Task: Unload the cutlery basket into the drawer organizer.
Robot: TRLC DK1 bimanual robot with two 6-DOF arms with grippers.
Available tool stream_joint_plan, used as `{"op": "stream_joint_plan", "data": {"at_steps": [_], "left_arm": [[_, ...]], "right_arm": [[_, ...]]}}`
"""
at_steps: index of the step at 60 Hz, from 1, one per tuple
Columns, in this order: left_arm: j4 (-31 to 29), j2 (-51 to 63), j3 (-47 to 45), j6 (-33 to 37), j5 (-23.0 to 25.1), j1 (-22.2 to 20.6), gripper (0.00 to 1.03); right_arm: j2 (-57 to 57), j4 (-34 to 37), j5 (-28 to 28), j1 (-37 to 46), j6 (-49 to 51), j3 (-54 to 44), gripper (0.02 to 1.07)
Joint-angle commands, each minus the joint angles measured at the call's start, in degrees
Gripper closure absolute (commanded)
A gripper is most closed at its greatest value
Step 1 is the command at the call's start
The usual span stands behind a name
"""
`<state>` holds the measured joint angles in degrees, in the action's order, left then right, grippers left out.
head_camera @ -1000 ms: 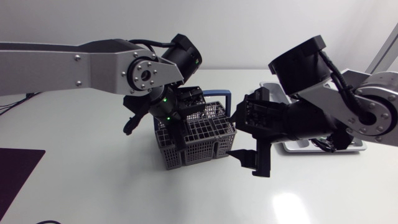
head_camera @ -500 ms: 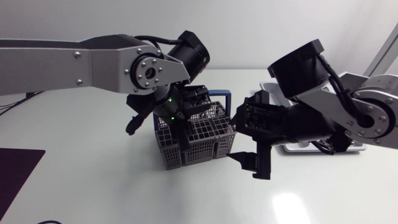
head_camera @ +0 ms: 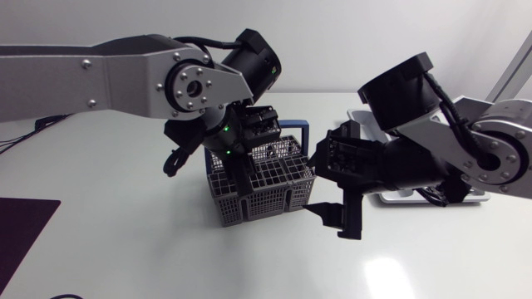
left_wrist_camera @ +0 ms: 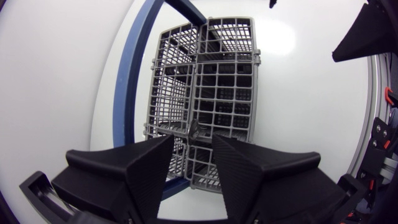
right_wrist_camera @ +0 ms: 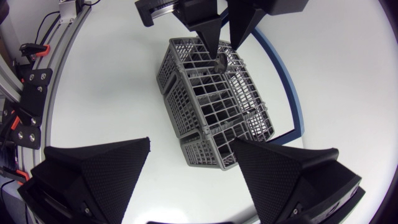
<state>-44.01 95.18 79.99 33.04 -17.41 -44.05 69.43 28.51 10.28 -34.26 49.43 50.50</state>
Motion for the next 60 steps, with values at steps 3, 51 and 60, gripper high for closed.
{"op": "stream_joint_plan", "data": {"at_steps": [3, 51, 60], "left_arm": [[1.03, 0.54, -0.53, 0.45, -1.22, 0.28, 0.56], [3.23, 7.39, -0.97, 1.15, -2.63, 1.69, 0.72], [3.32, 7.66, -0.80, 1.24, -2.63, 1.69, 0.80]], "right_arm": [[0.18, 0.67, 0.09, 0.33, -1.09, -0.49, 0.11], [-0.26, 0.76, 0.26, 0.51, -0.83, -1.28, 0.11], [-0.26, 0.76, 0.35, 0.51, -0.83, -1.37, 0.11]]}}
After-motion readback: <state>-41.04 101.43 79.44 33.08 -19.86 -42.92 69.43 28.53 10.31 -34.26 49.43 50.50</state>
